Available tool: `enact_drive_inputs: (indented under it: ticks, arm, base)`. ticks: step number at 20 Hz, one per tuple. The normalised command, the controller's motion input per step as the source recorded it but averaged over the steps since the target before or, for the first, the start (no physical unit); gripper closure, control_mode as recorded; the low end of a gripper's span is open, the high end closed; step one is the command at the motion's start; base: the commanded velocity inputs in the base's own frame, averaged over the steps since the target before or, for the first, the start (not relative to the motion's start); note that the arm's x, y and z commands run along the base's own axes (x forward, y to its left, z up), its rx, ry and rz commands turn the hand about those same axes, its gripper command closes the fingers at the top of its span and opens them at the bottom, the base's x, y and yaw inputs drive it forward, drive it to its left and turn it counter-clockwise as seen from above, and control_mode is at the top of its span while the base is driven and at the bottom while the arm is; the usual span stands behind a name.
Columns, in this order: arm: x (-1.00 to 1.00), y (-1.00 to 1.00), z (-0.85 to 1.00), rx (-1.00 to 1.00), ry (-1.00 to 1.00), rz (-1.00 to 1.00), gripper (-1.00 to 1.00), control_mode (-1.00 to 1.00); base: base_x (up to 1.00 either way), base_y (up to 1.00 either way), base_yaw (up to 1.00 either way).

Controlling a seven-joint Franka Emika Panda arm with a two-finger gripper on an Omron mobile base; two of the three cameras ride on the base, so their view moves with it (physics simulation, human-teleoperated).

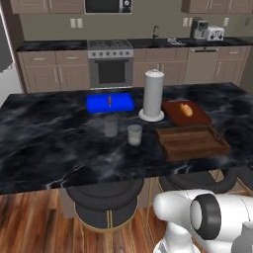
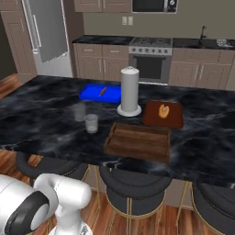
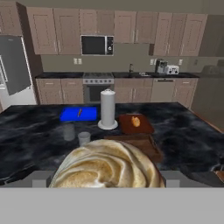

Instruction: Take the cake and cupcake from the fridge and place them on the empty tray on the dining counter.

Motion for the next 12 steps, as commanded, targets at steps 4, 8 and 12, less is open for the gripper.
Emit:
enact_drive_inputs:
  ticks: [4,8,12]
  arm:
    - [0.0,0.0,0.0,0.0,0.0,0.0,1.0,1.0]
    - [0.0,0.0,0.0,0.0,0.0,0.0,1.0,1.0]
    - [0.0,0.0,0.0,0.0,0.0,0.0,1.0,1.0]
  base:
    - [0.94,-0.36,-0.25]
    - [0.89,-0.42,-0.28]
    - [0.74,-0.37,-0.22]
